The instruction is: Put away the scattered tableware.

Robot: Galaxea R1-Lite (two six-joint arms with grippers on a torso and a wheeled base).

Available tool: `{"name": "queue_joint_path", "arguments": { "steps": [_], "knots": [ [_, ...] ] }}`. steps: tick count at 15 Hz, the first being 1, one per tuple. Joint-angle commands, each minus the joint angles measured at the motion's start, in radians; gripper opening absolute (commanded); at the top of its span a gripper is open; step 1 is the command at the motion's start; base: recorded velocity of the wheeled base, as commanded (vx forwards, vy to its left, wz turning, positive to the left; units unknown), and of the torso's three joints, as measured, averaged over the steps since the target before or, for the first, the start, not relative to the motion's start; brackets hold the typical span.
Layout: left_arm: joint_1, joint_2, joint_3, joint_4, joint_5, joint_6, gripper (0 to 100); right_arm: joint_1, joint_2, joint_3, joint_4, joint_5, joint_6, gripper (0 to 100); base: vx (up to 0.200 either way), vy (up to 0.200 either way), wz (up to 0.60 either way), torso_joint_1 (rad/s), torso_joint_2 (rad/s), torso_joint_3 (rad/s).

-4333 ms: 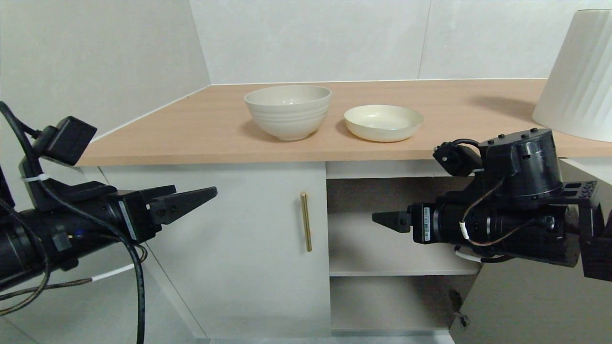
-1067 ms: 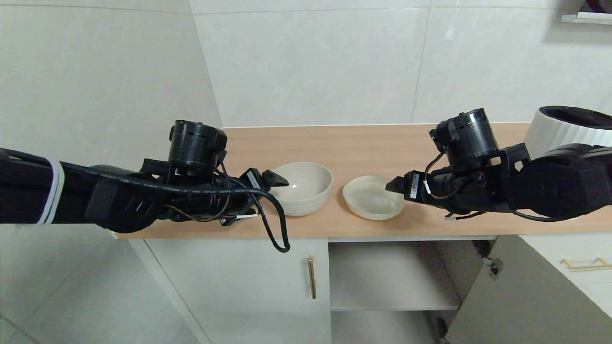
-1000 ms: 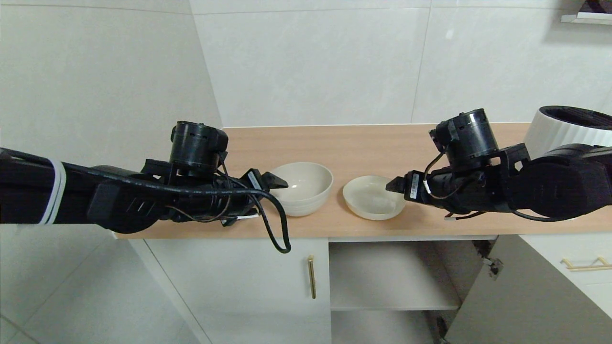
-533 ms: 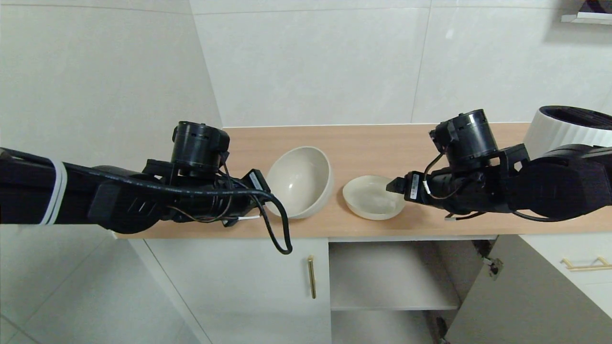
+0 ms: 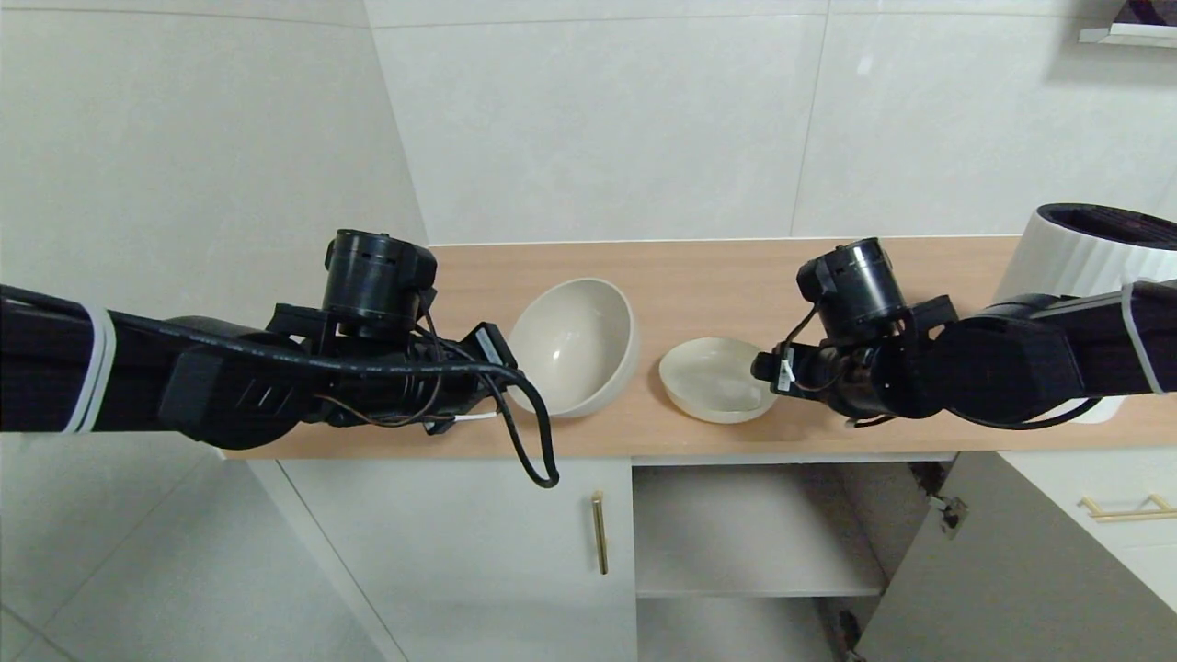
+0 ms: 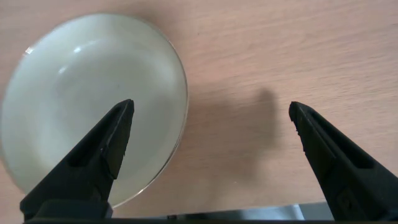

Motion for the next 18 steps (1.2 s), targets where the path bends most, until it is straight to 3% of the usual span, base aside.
{"name": "queue_joint_path", "arguments": {
  "steps": [1, 7, 8, 16, 18],
  "knots": [
    [0.0, -0.006, 0.001, 0.0, 0.0, 0.0, 0, 0.0, 0.028, -0.002, 0.0, -0.001, 0.0, 100, 0.0, 0.0, 0.0, 0.0, 0.0, 0.0],
    [0.0, -0.003, 0.001, 0.0, 0.0, 0.0, 0, 0.0, 0.037, -0.002, 0.002, -0.001, -0.002, 100, 0.0, 0.0, 0.0, 0.0, 0.0, 0.0],
    [0.0, 0.0, 0.001, 0.0, 0.0, 0.0, 0, 0.0, 0.037, -0.002, 0.002, -0.001, -0.002, 0, 0.0, 0.0, 0.0, 0.0, 0.0, 0.0],
    [-0.002, -0.009, 0.007, 0.008, -0.002, 0.001, 0, 0.0, -0.019, 0.005, 0.008, 0.01, 0.0, 0, 0.0, 0.0, 0.0, 0.0, 0.0, 0.0],
    [-0.011, -0.026, 0.007, 0.032, -0.005, 0.001, 0, 0.0, -0.094, 0.016, 0.087, 0.024, 0.0, 0, 0.0, 0.0, 0.0, 0.0, 0.0, 0.0]
  ]
}}
